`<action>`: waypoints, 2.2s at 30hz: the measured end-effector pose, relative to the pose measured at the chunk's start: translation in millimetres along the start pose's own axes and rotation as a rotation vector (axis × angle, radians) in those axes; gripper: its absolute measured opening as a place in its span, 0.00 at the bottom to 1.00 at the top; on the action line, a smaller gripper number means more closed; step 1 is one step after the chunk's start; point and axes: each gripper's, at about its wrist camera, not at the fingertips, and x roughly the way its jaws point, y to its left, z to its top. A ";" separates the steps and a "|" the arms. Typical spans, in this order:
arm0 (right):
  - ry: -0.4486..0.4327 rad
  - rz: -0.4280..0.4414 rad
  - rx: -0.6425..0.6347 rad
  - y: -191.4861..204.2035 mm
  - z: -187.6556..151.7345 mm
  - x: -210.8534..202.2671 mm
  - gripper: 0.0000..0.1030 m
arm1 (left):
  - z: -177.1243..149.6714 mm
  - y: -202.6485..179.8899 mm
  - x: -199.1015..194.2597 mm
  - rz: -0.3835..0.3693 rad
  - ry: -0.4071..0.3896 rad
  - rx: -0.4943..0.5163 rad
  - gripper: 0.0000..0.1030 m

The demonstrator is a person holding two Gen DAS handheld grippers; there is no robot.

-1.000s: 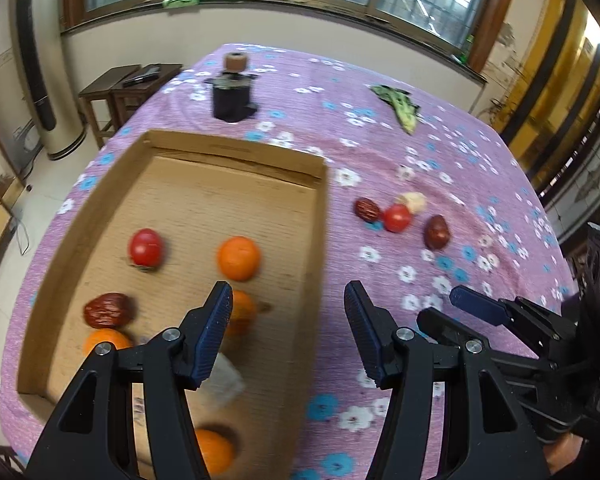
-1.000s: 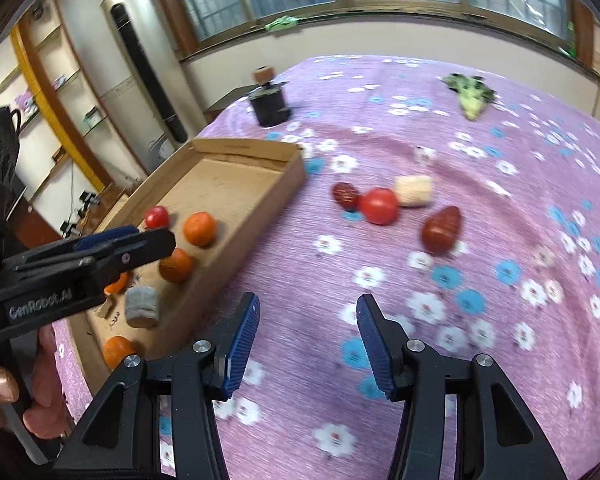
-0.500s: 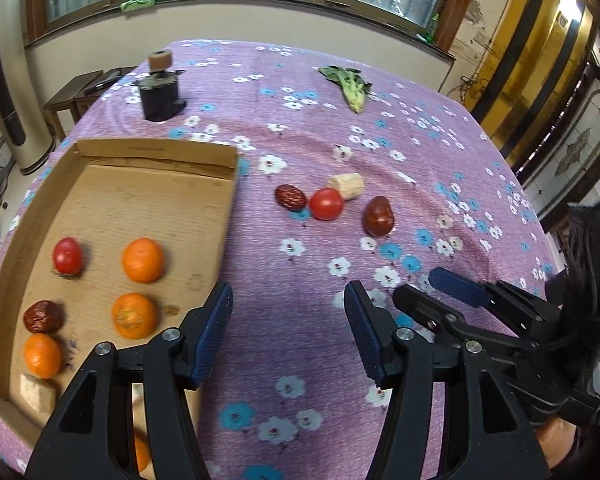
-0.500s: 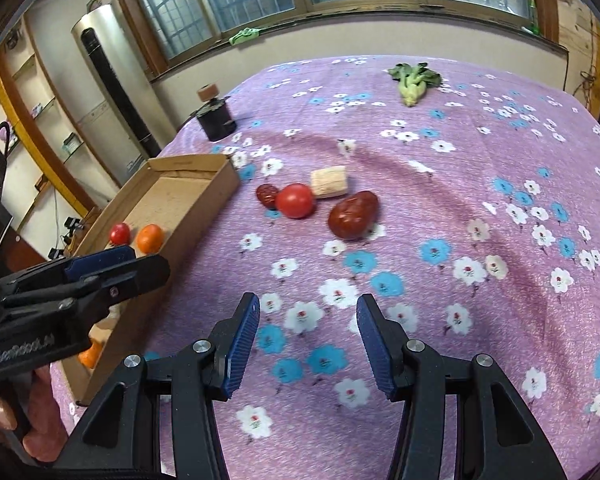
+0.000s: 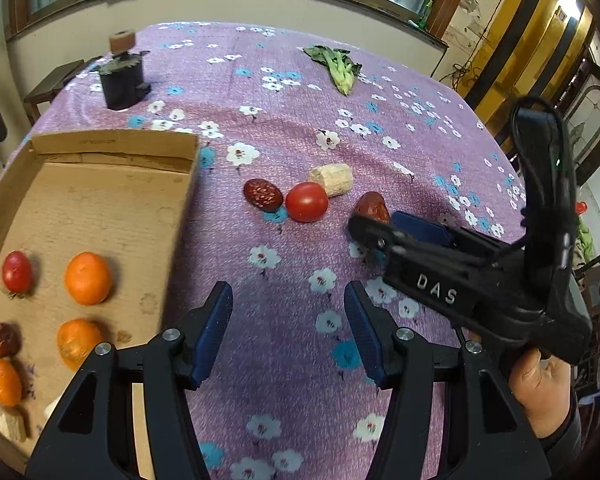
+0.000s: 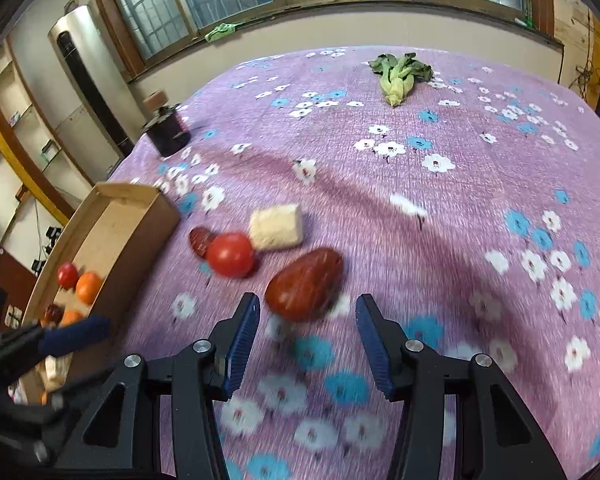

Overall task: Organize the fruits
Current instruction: 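Grasp a red tomato with the left gripper while the right gripper grasps a large red date, then carry the tomato and the date in both grippers over the tray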

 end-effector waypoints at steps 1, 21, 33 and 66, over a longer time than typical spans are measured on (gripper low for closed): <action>0.005 0.021 0.004 -1.4 2.4 0.8 0.37 | 1.6 -0.4 3.9 -0.007 0.004 -0.001 0.55; -0.102 0.016 0.142 -49.4 -20.1 -62.3 0.37 | 44.8 -26.8 66.8 0.056 -0.019 0.106 0.29; -0.100 0.040 0.123 -31.0 -35.8 -76.2 0.37 | 12.6 -20.6 32.5 0.014 -0.043 0.072 0.29; -0.096 0.078 -0.006 55.9 -50.0 -88.4 0.37 | -18.1 24.1 -54.0 0.059 -0.155 0.016 0.29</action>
